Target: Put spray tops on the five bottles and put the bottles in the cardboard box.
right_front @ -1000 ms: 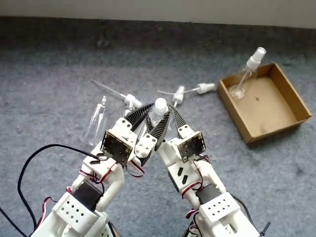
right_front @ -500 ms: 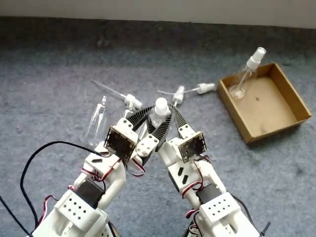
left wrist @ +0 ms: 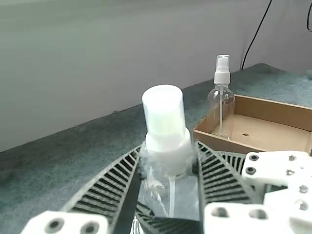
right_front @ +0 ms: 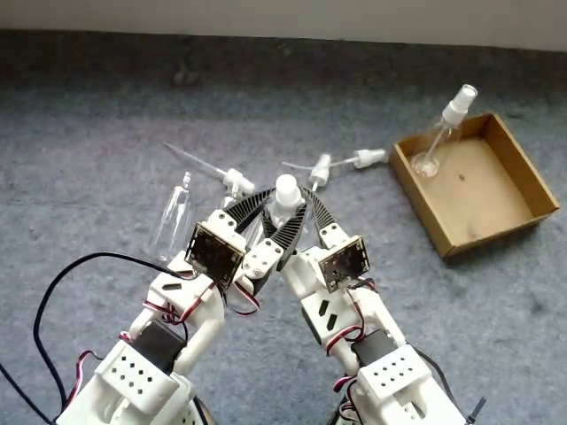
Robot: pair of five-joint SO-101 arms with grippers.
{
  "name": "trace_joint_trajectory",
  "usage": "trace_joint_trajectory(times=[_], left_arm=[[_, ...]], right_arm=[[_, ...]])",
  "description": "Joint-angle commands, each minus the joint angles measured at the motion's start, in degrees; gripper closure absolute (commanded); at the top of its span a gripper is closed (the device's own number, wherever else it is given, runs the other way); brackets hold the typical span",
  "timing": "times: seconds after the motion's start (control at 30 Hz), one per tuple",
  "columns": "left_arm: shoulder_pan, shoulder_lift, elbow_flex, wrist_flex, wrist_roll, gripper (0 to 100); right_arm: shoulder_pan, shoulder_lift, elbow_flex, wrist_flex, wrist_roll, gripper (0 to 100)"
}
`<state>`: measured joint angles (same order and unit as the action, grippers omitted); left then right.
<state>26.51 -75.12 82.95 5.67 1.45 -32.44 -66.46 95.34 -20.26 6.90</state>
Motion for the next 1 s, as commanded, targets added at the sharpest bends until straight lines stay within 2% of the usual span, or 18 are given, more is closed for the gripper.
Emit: trace_joint_trajectory(times=[0.0,0.2,0.47,0.6,0.77,0.83,0.9,0.97], left_arm=[[-1.10,-0.75,-7.16,9.58,-0.62,89],[-1.01,-10.77,-8.92,19.25,-0.62,89],[-1.71,-28.00,-9.36,38.59,-0.79,89],[-6.73,-29.85,-13.76,48.88,1.58,89],[-14.46,-29.14,-18.59,53.98,3.87,93],[-16.13,-29.14,-19.74,56.18,3.78,100],[-18.15,-29.14,-20.44,58.90,3.87,98],[-19.74,-29.14,-20.88,60.57,3.87,99]], right_arm=[[0.57,-1.01,6.02,-0.66,0.53,89.7],[0.57,-0.92,6.02,-0.66,0.53,89.7],[0.57,-1.10,6.02,1.71,0.62,89.7],[0.57,-1.10,6.02,2.15,0.70,89.7],[1.10,-1.10,5.58,2.24,0.70,89.7],[3.30,-1.10,5.49,2.42,0.70,89.7],[6.64,-1.10,5.49,2.51,0.53,89.7],[9.36,-1.19,4.62,2.51,0.53,89.7]])
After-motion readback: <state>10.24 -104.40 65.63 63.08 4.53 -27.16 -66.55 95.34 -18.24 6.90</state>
